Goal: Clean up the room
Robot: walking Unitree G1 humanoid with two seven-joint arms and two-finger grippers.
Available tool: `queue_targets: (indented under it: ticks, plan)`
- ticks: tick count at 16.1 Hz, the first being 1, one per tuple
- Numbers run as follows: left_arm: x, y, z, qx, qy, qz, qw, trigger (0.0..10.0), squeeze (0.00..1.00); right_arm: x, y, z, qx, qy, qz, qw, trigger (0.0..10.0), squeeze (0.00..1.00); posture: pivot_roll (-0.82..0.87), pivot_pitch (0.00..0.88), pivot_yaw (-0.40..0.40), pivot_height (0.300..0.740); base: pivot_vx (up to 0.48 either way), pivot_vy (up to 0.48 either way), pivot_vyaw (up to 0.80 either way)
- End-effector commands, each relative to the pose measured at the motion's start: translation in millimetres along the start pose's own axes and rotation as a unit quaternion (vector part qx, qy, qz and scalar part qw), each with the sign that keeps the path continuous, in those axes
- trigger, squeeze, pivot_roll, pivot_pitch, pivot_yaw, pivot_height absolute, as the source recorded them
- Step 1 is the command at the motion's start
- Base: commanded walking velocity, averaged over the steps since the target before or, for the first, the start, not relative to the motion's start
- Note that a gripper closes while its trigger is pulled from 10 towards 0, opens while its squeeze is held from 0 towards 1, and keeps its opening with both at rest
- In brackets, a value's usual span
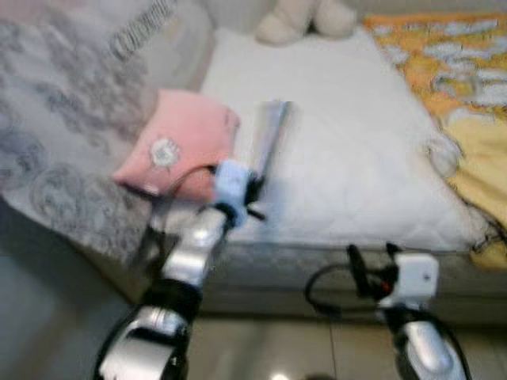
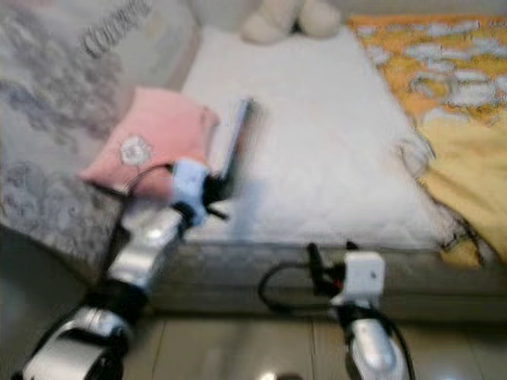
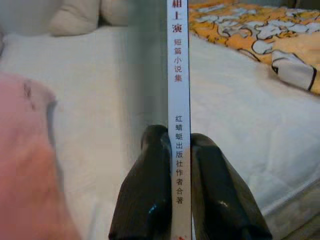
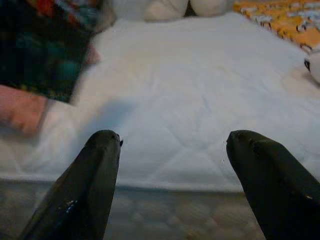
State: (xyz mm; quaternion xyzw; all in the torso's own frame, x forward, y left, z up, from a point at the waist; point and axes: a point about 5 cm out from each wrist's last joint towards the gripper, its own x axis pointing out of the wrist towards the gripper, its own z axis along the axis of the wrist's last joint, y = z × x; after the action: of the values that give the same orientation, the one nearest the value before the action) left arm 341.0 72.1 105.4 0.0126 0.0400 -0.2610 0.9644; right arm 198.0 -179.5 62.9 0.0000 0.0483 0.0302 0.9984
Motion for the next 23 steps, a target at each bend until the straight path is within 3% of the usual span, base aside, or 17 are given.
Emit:
queue_targets:
  ticks: [1, 3, 6, 8, 9, 11, 12, 13, 15, 16, 17, 18, 19, 20, 22, 23]
  plan:
    - [1.2, 16.9, 14.1, 0.007, -0.021, 0.017, 1.0, 0.0, 0.0, 3.6, 12.5, 8.4, 0.012, -0.021, 0.026, 0.999, 10.0, 0.31, -0.08, 0.027, 0.075, 0.74, 0.48, 0.0, 0.0]
    - [4.2, 15.6, 16.6, 0.004, -0.023, 0.01, 1.0, 0.0, 0.0, 2.5, 13.4, 8.8, 0.012, -0.021, 0.029, 0.999, 10.0, 0.31, -0.08, 0.031, 0.074, 0.74, 0.48, 0.0, 0.0]
    - [18.0, 6.7, 22.4, -0.03, -0.02, -0.017, 0.999, 0.0, 0.0, -0.8, 14.9, 10.8, 0.012, -0.021, 0.042, 0.999, 10.0, 0.31, -0.08, 0.051, 0.068, 0.74, 0.48, 0.0, 0.0]
    - [29.6, -9.0, 26.3, -0.061, -0.002, -0.071, 0.996, 0.0, 0.0, 0.1, 16.2, 17.1, 0.009, -0.026, 0.054, 0.998, 10.0, 0.32, -0.09, 0.07, 0.064, 0.74, 0.48, 0.0, 0.0]
    - [35.3, -16.9, 29.8, -0.089, 0.008, -0.097, 0.991, 10.0, 0.0, 0.4, 17.5, 22.8, 0.005, -0.032, 0.065, 0.997, 10.0, 0.31, -0.1, 0.087, 0.063, 0.74, 0.345, 0.0, 0.0]
    - [41.6, -27.6, 34.1, -0.141, 0.022, -0.135, 0.981, 10.0, 0.0, -1.3, 19.2, 30.3, 0.001, -0.035, 0.082, 0.996, 10.0, 0.32, -0.12, 0.112, 0.063, 0.74, 0.0, 0.0, 0.0]
    - [48.5, -44.7, 36.8, -0.217, 0.043, -0.172, 0.96, 10.0, 0.0, -11.2, 19.8, 35.6, 0.003, -0.031, 0.09, 0.995, 10.0, 0.31, -0.14, 0.152, 0.059, 0.74, 0.0, 0.0, 0.0]
    - [49.8, -50.4, 35.6, -0.24, 0.053, -0.178, 0.953, 10.0, 0.0, -14.6, 19.9, 36.0, 0.006, -0.028, 0.09, 0.996, 10.0, 0.31, -0.15, 0.161, 0.057, 0.74, 0.0, 0.0, 0.0]
    - [51.2, -63.2, 27.6, -0.3, 0.079, -0.167, 0.936, 10.0, 0.0, -28.5, 22.8, 39.4, 0.012, -0.019, 0.093, 0.995, 10.0, 0.31, -0.19, 0.237, 0.042, 0.74, 0.0, 0.0, 0.0]
    - [47.2, -68.6, 10.3, -0.334, 0.116, -0.138, 0.925, 10.0, 0.0, -41.0, 28.2, 39.4, 0.017, -0.003, 0.1, 0.995, 10.0, 0.31, -0.23, 0.273, 0.035, 0.74, 0.0, 0.0, 0.0]
    - [44.9, -69.5, 2.9, -0.341, 0.132, -0.127, 0.922, 10.0, 0.0, -45.9, 30.4, 39.4, 0.018, 0.004, 0.104, 0.994, 10.0, 0.31, -0.23, 0.28, 0.035, 0.74, 0.0, 0.0, 0.0]
    - [35.4, -63.8, -20.1, -0.34, 0.176, -0.082, 0.92, 10.0, 0.0, -56.6, 34.2, 38.7, 0.019, 0.019, 0.108, 0.994, 10.0, 0.31, -0.26, 0.308, 0.034, 0.74, 0.0, 0.0, 0.0]
    - [35.4, -63.8, -20.1, -0.34, 0.176, -0.082, 0.92, 10.0, 0.0, -56.6, 34.2, 38.7, 0.019, 0.019, 0.108, 0.994, 10.0, 0.31, -0.26, 0.308, 0.034, 0.74, 0.0, 0.0, 0.0]
    - [27.7, -57.1, -34.8, -0.329, 0.204, -0.056, 0.921, 10.0, 0.0, -62.2, 35.9, 39.8, 0.02, 0.024, 0.106, 0.994, 10.0, 0.31, -0.27, 0.313, 0.035, 0.74, 0.0, 0.0, 0.0]
    - [25.8, -49.2, -37.3, -0.31, 0.207, -0.038, 0.927, 10.0, 0.0, -63.6, 36.4, 43.0, 0.022, 0.024, 0.101, 0.994, 10.0, 0.31, -0.27, 0.312, 0.035, 0.74, 0.0, 0.0, 0.0]
    - [29.9, -41.9, -27.7, -0.315, 0.188, -0.03, 0.93, 10.0, 0.0, -61.7, 37.7, 44.3, 0.024, 0.024, 0.101, 0.994, 10.0, 0.31, -0.26, 0.294, 0.034, 0.74, 0.0, 0.0, 0.0]
